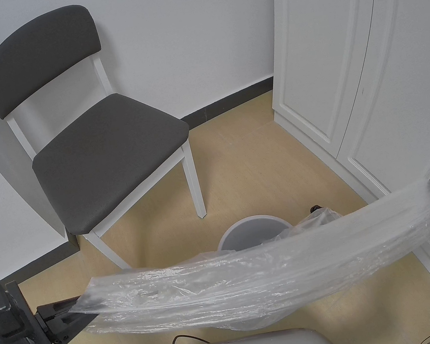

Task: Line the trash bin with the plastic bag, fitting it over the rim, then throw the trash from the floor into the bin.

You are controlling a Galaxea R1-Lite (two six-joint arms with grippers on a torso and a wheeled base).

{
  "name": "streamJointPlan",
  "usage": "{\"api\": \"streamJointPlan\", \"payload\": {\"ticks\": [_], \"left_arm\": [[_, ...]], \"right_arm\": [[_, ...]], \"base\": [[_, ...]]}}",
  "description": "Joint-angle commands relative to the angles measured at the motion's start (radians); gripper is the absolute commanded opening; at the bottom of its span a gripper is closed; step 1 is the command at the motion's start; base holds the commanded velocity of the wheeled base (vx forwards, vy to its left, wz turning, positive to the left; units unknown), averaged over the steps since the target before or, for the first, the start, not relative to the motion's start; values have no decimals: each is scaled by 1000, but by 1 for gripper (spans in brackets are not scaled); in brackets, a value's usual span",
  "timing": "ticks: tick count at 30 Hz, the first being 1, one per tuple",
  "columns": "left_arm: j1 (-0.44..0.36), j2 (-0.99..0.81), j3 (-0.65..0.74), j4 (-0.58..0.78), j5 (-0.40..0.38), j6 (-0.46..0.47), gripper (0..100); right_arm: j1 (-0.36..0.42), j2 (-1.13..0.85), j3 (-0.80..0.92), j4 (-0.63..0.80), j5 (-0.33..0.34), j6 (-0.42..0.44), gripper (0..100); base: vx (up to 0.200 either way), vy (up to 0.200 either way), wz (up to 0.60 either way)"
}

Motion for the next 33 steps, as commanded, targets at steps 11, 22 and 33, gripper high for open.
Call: {"api": "streamJointPlan", "payload": {"ticks": [11, 22, 33], "left_arm": [[4, -39, -5, 0, 2, 1, 0], [47, -60, -18, 0, 0, 1, 0], [44, -53, -12, -5, -12, 4, 0]], "right_arm": [[-13, -19, 28, 1, -1, -18, 0], [-13, -24, 39, 1, -1, -19, 0], [-13, -28, 44, -1, 2, -39, 0]], "base": [[0, 0, 0], [0, 0, 0], [0, 0, 0]]}}
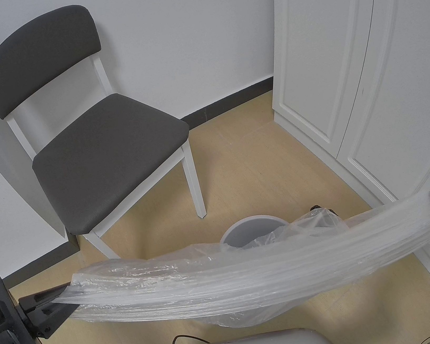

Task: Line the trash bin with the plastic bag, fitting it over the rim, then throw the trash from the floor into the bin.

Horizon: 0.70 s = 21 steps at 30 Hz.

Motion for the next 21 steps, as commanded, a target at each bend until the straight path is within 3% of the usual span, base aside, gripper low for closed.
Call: {"api": "streamJointPlan", "payload": {"ticks": [1, 16, 21], "left_arm": [[-8, 7, 6, -3, -4, 0, 0], [-65, 35, 14, -6, -13, -1, 0], [-102, 79, 26, -6, -13, -4, 0]], "right_arm": [[1, 7, -2, -1, 4, -1, 0], [16, 15, 12, 0, 16, -2, 0], [33, 42, 22, 0, 53, -1, 0]], "base": [[0, 0, 0], [0, 0, 0], [0, 0, 0]]}}
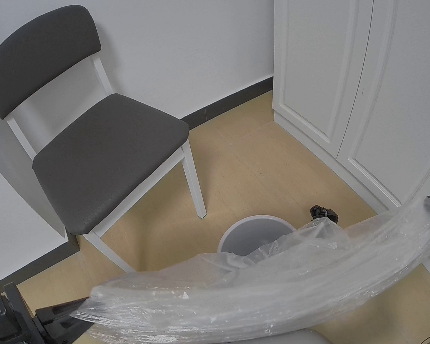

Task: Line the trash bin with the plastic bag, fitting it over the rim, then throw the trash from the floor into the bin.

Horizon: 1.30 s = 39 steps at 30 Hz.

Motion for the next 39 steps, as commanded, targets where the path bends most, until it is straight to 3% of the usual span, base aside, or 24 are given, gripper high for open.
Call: {"api": "streamJointPlan", "payload": {"ticks": [1, 11, 20, 24, 35, 39], "left_arm": [[-35, 54, 12, -3, -1, -2, 0], [-113, 182, 71, -177, 2, -31, 0], [-220, 258, 74, -374, 2, -212, 0], [-285, 336, 73, -495, 2, -338, 0], [-326, 617, 50, -868, 44, -606, 0], [-326, 692, 30, -940, 74, -655, 0]], "right_arm": [[11, 32, 10, 0, 21, 1, 0], [83, 69, 20, -14, 37, 21, 0], [160, 84, 17, -25, 206, 148, 0], [181, 100, 20, -85, 281, 217, 0], [267, 186, 20, -246, 297, 376, 0], [287, 221, 16, -302, 295, 442, 0]], "base": [[0, 0, 0], [0, 0, 0], [0, 0, 0], [0, 0, 0], [0, 0, 0], [0, 0, 0]]}}
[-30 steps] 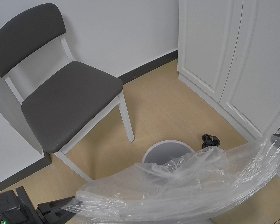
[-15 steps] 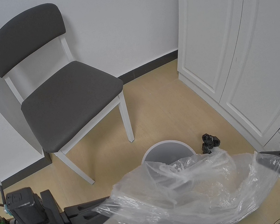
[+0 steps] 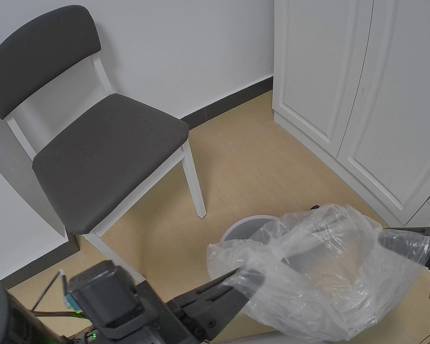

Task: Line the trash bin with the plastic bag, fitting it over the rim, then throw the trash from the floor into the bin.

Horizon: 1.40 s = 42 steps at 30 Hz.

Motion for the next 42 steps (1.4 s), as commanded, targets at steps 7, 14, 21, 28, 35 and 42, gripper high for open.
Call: {"api": "streamJointPlan", "payload": {"ticks": [7, 14, 21, 28, 35, 42], "left_arm": [[45, 200, -122, -75, 36, -82, 0], [204, 329, -276, -70, -125, -96, 0], [272, 398, -354, -24, -142, -134, 0], [322, 403, -343, -23, -142, -137, 0], [345, 486, -362, -18, -143, -137, 0], [353, 549, -369, -20, -142, -137, 0]], "right_arm": [[29, 122, -54, -98, -11, 165, 0], [-34, 352, -243, -72, -200, 389, 0], [-62, 390, -348, 77, -195, 495, 0], [-160, 515, -402, 126, -105, 564, 0], [-198, 591, -402, 155, -94, 559, 0], [-212, 683, -404, 154, -92, 558, 0]], "base": [[0, 0, 0], [0, 0, 0], [0, 0, 0], [0, 0, 0], [0, 0, 0], [0, 0, 0]]}}
